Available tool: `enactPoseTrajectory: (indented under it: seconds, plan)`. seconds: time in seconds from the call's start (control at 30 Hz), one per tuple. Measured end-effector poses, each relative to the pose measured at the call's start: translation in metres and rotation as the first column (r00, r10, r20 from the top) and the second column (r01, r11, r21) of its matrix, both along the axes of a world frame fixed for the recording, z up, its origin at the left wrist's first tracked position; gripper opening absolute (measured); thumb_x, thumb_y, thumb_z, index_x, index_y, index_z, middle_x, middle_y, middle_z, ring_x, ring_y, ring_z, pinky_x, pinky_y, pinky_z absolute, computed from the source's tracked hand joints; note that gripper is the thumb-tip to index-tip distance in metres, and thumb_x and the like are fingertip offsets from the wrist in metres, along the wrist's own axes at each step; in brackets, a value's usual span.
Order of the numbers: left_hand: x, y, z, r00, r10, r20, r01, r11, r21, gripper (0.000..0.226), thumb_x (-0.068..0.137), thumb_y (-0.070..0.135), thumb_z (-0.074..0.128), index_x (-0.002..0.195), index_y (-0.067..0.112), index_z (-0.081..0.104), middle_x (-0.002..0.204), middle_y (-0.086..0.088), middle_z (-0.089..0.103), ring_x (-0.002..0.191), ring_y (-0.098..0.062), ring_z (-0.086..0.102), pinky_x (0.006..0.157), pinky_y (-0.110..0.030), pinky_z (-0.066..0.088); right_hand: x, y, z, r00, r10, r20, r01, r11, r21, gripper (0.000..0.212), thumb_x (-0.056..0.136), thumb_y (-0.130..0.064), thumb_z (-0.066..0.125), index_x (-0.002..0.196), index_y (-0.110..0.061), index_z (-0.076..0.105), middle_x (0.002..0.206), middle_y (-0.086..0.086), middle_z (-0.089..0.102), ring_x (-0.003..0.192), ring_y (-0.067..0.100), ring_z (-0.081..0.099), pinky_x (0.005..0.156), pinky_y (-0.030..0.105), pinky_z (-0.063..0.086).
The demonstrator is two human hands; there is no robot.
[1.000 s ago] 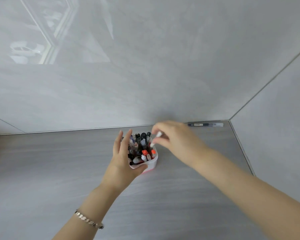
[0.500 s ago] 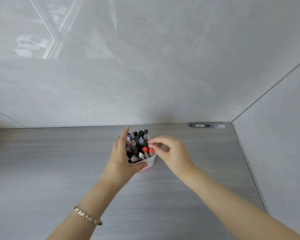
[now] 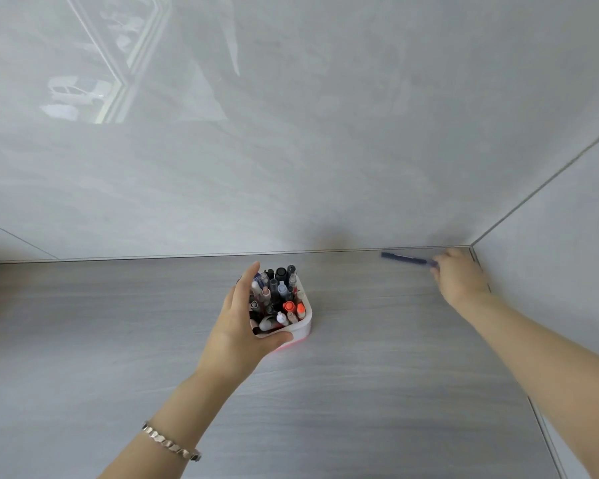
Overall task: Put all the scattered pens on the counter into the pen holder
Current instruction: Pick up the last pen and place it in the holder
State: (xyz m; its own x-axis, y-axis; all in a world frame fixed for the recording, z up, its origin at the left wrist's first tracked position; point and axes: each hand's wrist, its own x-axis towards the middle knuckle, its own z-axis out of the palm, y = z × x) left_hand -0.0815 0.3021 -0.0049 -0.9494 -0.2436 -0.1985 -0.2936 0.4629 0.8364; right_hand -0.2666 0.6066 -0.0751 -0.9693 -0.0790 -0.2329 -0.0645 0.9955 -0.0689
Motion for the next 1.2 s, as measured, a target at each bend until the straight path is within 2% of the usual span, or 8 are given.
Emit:
enactPoseTrajectory:
  seconds: [0.1, 0.2, 0.37, 0.63, 0.77, 0.93, 1.07, 1.2]
  plan:
    - [0.0, 0.0, 0.0, 1.0, 0.0, 0.005, 0.0, 1.0, -0.003, 0.102, 0.062, 0.012, 0.082, 0.138, 0.038, 0.02, 0.126, 0.012, 0.041, 0.112, -0.002, 0.041, 0.091, -0.02, 0.032, 0.017, -0.015, 0.009, 0.997, 0.008, -0.073, -0.01, 1.0, -0.026, 0.022, 0.089, -0.013, 0.053, 0.104, -0.001, 0.064, 0.106, 0.021, 0.061, 0.103, 0.038, 0.055, 0.086, 0.04, 0.04]
    - [0.001, 0.001, 0.002, 1.0, -0.002, 0.007, 0.002, 1.0, -0.006, 0.102, 0.062, 0.012, 0.082, 0.138, 0.036, 0.019, 0.125, 0.014, 0.039, 0.111, 0.0, 0.039, 0.09, -0.019, 0.032, 0.044, -0.04, 0.037, 0.997, -0.015, -0.071, -0.012, 0.927, -0.375, 0.017, 0.088, -0.012, 0.057, 0.1, -0.002, 0.065, 0.097, 0.017, 0.069, 0.093, 0.035, 0.063, 0.08, 0.036, 0.045]
    - [0.003, 0.002, 0.003, 1.0, 0.004, 0.001, -0.004, 1.0, 0.016, 0.101, 0.063, 0.011, 0.082, 0.139, 0.037, 0.019, 0.127, 0.014, 0.037, 0.112, 0.002, 0.037, 0.091, -0.018, 0.031, 0.098, -0.071, 0.127, 0.995, 0.1, -0.005, -0.075, 0.714, -0.696, 0.008, 0.081, -0.021, 0.068, 0.077, -0.028, 0.064, 0.059, -0.019, 0.06, 0.051, -0.009, 0.056, 0.052, 0.004, 0.038]
    - [0.003, 0.002, 0.005, 1.0, -0.003, -0.019, 0.003, 0.999, 0.033, 0.102, 0.063, 0.01, 0.081, 0.14, 0.034, 0.018, 0.125, 0.012, 0.036, 0.111, 0.0, 0.038, 0.088, -0.019, 0.033, 0.118, -0.115, 0.172, 0.907, 0.418, 0.051, -0.325, 0.771, -0.547, 0.015, 0.093, -0.027, 0.048, 0.092, -0.02, 0.061, 0.082, -0.011, 0.065, 0.069, -0.008, 0.056, 0.064, 0.014, 0.041]
    - [0.003, 0.002, 0.003, 0.999, 0.0, -0.033, 0.001, 0.999, 0.035, 0.101, 0.064, 0.011, 0.08, 0.14, 0.033, 0.017, 0.125, 0.013, 0.034, 0.112, 0.001, 0.035, 0.088, -0.016, 0.033, 0.108, -0.148, 0.135, 0.903, 0.427, -0.056, -0.377, 0.723, -0.579, 0.016, 0.094, -0.02, 0.046, 0.103, -0.012, 0.057, 0.106, 0.006, 0.061, 0.097, 0.023, 0.058, 0.084, 0.036, 0.044]
    - [0.003, 0.007, -0.003, 0.998, 0.04, -0.047, -0.038, 0.998, 0.039, 0.1, 0.063, 0.01, 0.079, 0.14, 0.034, 0.018, 0.124, 0.009, 0.037, 0.097, 0.024, 0.038, 0.071, 0.011, 0.03, 0.116, -0.169, 0.1, 0.943, 0.183, -0.278, -0.332, 0.547, -0.768, 0.017, 0.081, -0.01, 0.067, 0.097, -0.013, 0.063, 0.077, 0.004, 0.054, 0.068, 0.009, 0.047, 0.067, 0.01, 0.038]
    - [0.004, 0.013, -0.001, 0.993, 0.107, -0.042, -0.105, 0.993, 0.048, 0.107, 0.057, 0.014, 0.084, 0.139, 0.038, 0.019, 0.12, 0.009, 0.035, 0.106, 0.005, 0.04, 0.083, -0.009, 0.034, 0.129, -0.166, 0.086, 0.93, 0.062, -0.361, -0.354, 0.406, -0.842, 0.013, 0.077, -0.018, 0.068, 0.085, -0.02, 0.058, 0.077, 0.016, 0.069, 0.076, 0.018, 0.057, 0.069, 0.011, 0.044]
    - [0.004, 0.016, 0.0, 0.99, 0.134, -0.036, -0.131, 0.989, 0.072, 0.104, 0.057, 0.014, 0.083, 0.136, 0.041, 0.022, 0.119, 0.009, 0.038, 0.106, -0.002, 0.039, 0.087, -0.022, 0.035, 0.128, -0.153, 0.078, 0.822, 0.223, -0.523, -0.553, 0.529, -0.643, 0.026, 0.089, -0.022, 0.049, 0.108, -0.013, 0.064, 0.089, 0.012, 0.066, 0.076, 0.015, 0.059, 0.074, 0.014, 0.043]
